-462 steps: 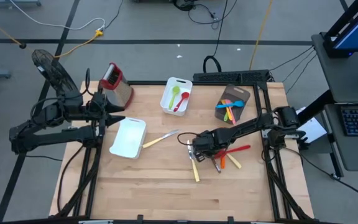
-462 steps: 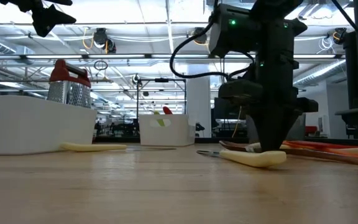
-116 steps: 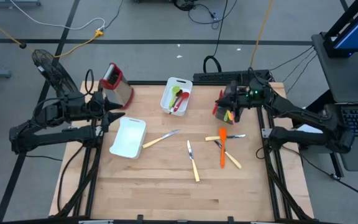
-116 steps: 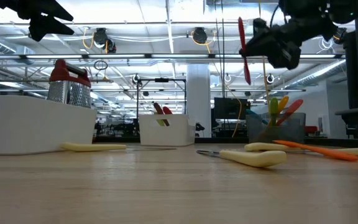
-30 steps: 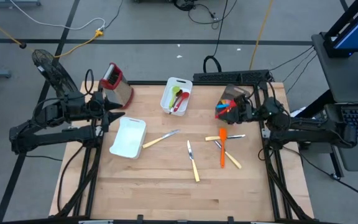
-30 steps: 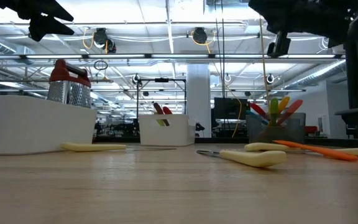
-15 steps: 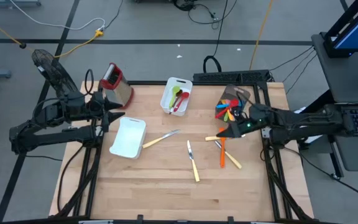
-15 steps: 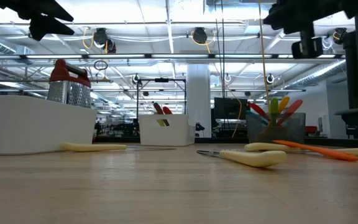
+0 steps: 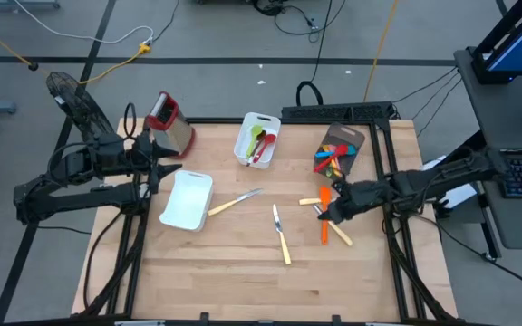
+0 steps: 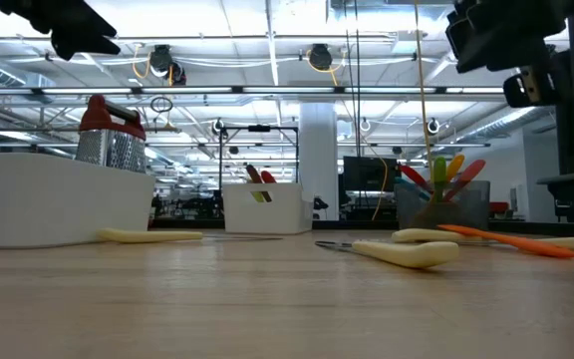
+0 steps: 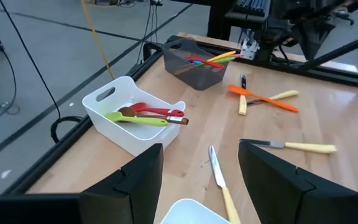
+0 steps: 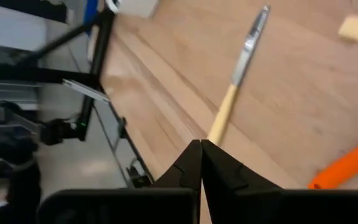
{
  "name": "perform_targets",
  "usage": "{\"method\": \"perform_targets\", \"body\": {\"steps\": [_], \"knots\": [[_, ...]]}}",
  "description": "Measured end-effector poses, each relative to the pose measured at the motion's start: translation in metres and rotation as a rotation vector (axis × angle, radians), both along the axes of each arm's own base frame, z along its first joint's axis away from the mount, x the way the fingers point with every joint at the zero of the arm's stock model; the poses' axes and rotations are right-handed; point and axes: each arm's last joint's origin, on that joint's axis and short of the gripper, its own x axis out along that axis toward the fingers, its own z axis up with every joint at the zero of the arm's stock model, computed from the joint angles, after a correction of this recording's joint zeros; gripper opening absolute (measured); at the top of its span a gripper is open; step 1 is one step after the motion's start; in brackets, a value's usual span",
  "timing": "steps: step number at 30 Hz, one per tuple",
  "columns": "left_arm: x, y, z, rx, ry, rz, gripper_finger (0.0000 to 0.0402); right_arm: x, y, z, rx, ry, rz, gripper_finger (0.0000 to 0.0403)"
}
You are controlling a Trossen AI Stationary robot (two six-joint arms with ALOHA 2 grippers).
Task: Pick & Place Kitchen Items
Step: Put the orange spatula into the black bin
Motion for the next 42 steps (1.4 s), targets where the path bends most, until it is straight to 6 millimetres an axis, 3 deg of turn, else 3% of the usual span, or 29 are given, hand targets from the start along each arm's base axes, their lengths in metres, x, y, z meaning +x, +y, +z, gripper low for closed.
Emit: {"method": "perform_targets", "body": {"steps": [10, 20, 24, 30, 35, 42], "knots": [[0.000, 0.000, 0.001, 0.083, 0.013, -0.033, 0.0216, 0.010, 0.026, -0.021, -0.029, 0.124, -0.014, 0.0000], [0.000, 0.000, 0.001, 0.101, 0.019, -0.045, 0.0216, 0.019, 0.031, 0.012, -0.179, 0.338, -0.017, 0.0000], [0.001, -0.001, 0.001, 0.108, 0.020, -0.077, 0.0216, 0.023, 0.032, 0.015, -0.245, 0.495, -0.013, 0.0000], [0.001, -0.001, 0.001, 0.096, 0.014, -0.078, 0.0216, 0.038, 0.038, -0.001, -0.314, 0.663, 0.011, 0.0000], [0.001, -0.001, 0.001, 0.111, 0.018, -0.083, 0.0216, 0.045, 0.043, -0.014, -0.255, 0.746, 0.040, 0.0000], [0.000, 0.000, 0.001, 0.138, 0.029, -0.060, 0.0216, 0.045, 0.044, -0.022, -0.185, 0.744, 0.021, 0.0000]]}}
